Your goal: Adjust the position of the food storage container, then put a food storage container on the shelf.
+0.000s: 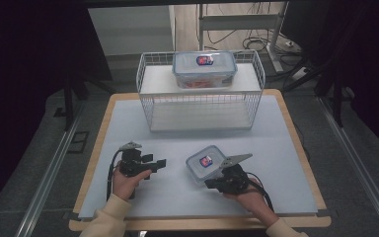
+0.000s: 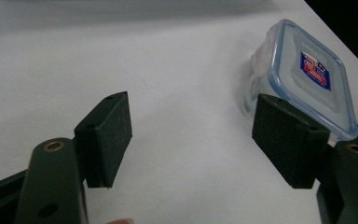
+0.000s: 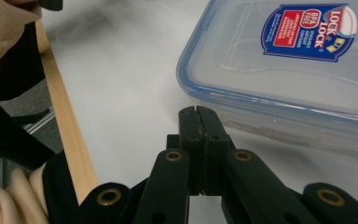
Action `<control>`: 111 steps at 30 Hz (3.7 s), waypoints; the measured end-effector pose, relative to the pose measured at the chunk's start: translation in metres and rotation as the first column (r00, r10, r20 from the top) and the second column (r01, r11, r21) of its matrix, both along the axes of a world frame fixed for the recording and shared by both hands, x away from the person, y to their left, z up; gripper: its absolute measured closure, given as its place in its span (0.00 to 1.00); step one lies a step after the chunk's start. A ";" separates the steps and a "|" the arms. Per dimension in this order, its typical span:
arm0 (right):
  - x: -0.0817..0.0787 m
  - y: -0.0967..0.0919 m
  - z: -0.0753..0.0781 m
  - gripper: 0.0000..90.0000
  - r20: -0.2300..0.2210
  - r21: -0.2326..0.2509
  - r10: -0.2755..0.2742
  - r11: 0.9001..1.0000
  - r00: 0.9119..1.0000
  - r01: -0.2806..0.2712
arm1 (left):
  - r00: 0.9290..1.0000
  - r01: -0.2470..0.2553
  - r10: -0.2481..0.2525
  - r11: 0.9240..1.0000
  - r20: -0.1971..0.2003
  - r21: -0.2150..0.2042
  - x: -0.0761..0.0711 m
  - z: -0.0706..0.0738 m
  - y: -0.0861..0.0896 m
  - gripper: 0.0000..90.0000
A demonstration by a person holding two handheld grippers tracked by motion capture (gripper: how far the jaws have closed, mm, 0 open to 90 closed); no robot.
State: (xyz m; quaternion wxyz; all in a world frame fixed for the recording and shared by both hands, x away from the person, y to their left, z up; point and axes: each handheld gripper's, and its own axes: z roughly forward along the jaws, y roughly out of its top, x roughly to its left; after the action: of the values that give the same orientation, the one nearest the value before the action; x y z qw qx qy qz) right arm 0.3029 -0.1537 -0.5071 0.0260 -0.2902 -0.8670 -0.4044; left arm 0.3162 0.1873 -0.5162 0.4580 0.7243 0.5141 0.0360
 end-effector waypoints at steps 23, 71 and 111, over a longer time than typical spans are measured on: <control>0.011 0.044 -0.008 0.99 0.059 0.021 -0.091 0.996 0.994 0.089 | 1.000 0.000 0.000 1.000 0.000 0.002 0.000 -0.001 0.002 0.31; 0.014 -0.073 0.006 0.99 0.043 0.041 -0.211 0.977 0.976 0.210 | 1.000 0.002 -0.002 1.000 0.008 -0.008 -0.002 0.002 -0.001 0.31; 0.057 -0.085 0.024 0.31 -0.045 0.183 -0.279 0.942 0.959 0.283 | 0.994 0.079 -0.086 0.991 -0.064 -0.109 0.021 0.014 -0.051 0.20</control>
State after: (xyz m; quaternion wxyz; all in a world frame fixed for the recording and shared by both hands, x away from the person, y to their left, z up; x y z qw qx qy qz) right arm 0.3594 -0.2385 -0.4834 0.0032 -0.4107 -0.7745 -0.4811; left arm 0.3369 0.1365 -0.5018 0.4794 0.7202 0.5003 -0.0352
